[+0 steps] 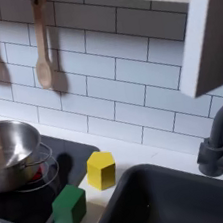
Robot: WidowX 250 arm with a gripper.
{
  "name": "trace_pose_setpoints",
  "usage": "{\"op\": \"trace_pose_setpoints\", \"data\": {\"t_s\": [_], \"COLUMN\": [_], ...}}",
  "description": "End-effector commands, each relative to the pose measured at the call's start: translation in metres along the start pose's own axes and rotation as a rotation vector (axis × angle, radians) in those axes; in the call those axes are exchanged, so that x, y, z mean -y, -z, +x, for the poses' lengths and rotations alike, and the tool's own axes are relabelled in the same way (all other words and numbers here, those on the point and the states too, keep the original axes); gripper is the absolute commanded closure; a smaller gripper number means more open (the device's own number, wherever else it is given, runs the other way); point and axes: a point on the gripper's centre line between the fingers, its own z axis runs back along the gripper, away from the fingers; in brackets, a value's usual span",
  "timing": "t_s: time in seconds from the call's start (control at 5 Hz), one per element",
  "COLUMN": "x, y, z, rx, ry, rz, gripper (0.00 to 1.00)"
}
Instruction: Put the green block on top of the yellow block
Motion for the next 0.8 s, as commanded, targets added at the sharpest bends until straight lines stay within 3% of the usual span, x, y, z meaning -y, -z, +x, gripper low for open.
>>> {"op": "trace_pose_setpoints", "data": {"t_s": [0.0, 0.4, 0.6], "x": [-0.012, -0.026, -0.025], "y": [0.026, 0.054, 0.060], "z": [0.015, 0.030, 0.036], "rx": [-0.008, -0.007, 0.028], "ry": [0.021, 0.007, 0.053], "rz": [-0.066, -0.086, -0.151], "gripper": [0.00, 0.00, 0.00]}}
